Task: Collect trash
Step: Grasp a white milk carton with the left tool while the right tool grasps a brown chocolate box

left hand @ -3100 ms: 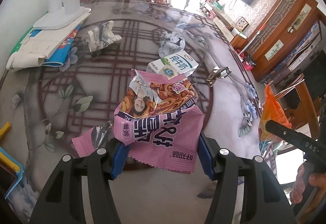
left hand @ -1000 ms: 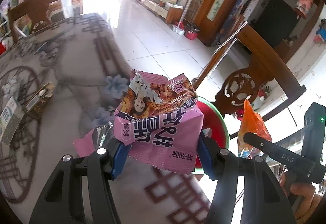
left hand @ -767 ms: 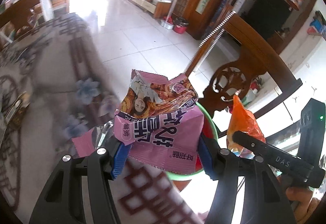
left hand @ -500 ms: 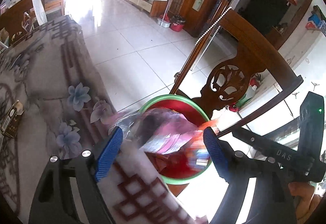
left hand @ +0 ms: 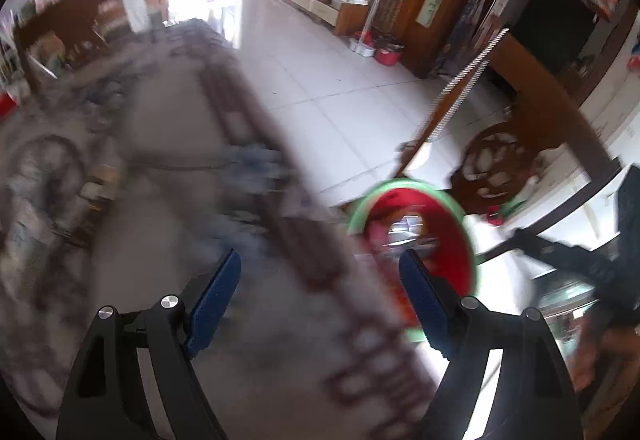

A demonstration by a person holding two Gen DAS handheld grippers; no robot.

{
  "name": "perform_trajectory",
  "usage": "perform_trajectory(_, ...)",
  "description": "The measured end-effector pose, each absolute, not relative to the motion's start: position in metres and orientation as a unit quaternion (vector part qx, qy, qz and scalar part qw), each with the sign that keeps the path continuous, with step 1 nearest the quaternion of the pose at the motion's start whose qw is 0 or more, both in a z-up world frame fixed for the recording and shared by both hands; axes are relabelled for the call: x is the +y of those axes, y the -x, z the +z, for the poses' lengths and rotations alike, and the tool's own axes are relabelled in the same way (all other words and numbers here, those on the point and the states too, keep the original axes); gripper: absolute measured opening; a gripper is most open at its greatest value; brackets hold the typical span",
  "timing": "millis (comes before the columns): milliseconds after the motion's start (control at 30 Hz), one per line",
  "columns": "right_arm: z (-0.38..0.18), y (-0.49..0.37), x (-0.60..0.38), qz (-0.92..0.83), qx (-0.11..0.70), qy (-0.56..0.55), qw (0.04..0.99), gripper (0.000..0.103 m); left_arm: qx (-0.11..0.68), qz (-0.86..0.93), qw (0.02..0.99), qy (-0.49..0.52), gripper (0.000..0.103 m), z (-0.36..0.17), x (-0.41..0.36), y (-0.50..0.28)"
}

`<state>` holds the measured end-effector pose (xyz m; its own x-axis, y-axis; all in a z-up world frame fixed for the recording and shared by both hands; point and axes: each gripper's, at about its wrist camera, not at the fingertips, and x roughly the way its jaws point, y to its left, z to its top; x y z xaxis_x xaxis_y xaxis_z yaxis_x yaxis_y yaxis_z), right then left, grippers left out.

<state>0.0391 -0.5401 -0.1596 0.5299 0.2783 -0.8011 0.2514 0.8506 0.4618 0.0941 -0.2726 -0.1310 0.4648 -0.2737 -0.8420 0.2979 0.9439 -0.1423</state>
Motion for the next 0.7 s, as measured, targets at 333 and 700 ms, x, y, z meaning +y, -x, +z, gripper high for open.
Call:
perform_trajectory(333,-0.167,-0.029,-0.503,0.008,0.503,-0.272,0.82,0.062,0.51,0.057,0.855,-0.07,0.083,-0.146,-0.057,-0.146)
perform_trajectory(700,-0.152,-0.014,-0.434,0.013,0.505,-0.251,0.825,0.062,0.579,-0.022,0.81,-0.091,0.077,-0.192,-0.018,-0.174)
